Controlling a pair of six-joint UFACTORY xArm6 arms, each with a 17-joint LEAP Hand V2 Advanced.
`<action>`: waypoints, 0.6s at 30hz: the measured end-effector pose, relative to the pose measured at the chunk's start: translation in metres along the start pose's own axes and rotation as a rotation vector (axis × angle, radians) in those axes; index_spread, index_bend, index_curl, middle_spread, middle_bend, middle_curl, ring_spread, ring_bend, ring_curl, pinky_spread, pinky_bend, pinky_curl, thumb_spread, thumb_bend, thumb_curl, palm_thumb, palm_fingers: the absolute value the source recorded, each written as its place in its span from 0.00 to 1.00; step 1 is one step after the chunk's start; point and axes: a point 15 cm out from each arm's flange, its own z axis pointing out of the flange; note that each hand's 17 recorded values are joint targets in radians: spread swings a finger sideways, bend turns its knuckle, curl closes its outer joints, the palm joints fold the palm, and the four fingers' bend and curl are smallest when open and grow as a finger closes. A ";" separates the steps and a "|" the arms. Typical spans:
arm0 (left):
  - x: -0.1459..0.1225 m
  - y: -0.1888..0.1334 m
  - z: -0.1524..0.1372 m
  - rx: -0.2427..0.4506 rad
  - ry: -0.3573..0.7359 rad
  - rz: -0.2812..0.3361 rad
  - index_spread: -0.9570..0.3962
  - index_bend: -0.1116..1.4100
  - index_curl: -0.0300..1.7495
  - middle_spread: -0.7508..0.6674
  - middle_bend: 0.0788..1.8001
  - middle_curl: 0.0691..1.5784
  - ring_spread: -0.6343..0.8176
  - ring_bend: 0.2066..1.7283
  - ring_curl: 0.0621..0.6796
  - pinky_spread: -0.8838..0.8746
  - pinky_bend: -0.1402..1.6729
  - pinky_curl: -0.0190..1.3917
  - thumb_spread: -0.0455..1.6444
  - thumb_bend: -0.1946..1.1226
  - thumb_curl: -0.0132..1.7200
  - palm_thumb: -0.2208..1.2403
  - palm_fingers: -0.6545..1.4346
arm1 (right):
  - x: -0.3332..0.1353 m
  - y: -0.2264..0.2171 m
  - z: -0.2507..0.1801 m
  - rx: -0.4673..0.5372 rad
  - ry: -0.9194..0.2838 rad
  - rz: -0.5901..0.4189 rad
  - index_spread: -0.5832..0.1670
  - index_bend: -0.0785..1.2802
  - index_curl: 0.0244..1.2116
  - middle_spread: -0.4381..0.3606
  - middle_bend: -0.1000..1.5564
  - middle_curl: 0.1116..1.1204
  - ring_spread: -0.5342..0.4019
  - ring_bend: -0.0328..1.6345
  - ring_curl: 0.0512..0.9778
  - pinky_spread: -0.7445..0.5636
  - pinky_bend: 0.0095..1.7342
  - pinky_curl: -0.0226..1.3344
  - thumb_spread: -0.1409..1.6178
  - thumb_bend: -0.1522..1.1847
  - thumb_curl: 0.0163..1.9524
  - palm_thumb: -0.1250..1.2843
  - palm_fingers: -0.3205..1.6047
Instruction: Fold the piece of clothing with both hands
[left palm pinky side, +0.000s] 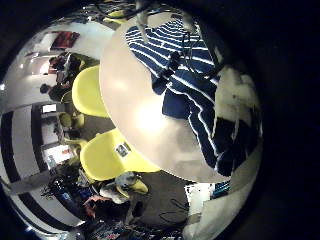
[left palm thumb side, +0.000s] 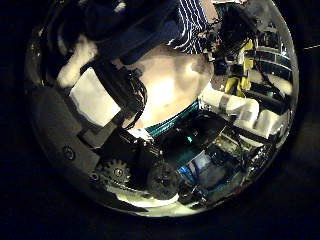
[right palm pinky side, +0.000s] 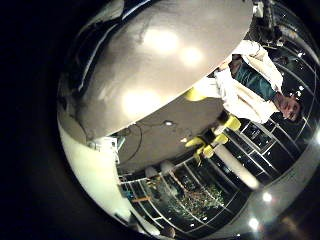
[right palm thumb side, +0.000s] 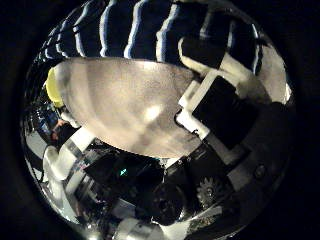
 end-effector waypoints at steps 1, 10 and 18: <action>-0.001 0.000 0.000 0.000 0.000 -0.001 0.29 0.23 0.84 0.17 0.36 0.96 0.16 0.92 0.76 0.20 0.90 0.50 0.80 0.15 0.38 0.74 0.67 | 0.001 -0.004 -0.001 0.019 -0.002 0.002 0.15 0.57 0.51 0.18 0.60 0.67 0.24 0.70 0.58 0.29 0.65 0.40 0.70 0.13 0.23 0.75 0.78; -0.001 0.013 0.000 -0.034 0.011 0.013 0.31 0.20 0.88 0.18 0.34 0.98 0.15 0.91 0.75 0.20 0.89 0.49 0.81 0.15 0.38 0.74 0.69 | 0.034 -0.001 -0.039 0.194 -0.034 0.073 0.20 0.75 0.69 0.21 0.72 0.82 0.25 0.80 0.73 0.35 0.74 0.53 0.75 0.14 0.27 0.81 0.67; -0.010 0.039 -0.004 -0.103 0.042 0.021 0.34 0.19 0.89 0.18 0.32 0.99 0.15 0.90 0.75 0.20 0.89 0.48 0.81 0.14 0.38 0.74 0.69 | 0.058 0.022 -0.080 0.329 -0.040 0.123 0.23 0.80 0.77 0.23 0.77 0.88 0.26 0.84 0.80 0.38 0.77 0.62 0.77 0.13 0.30 0.81 0.62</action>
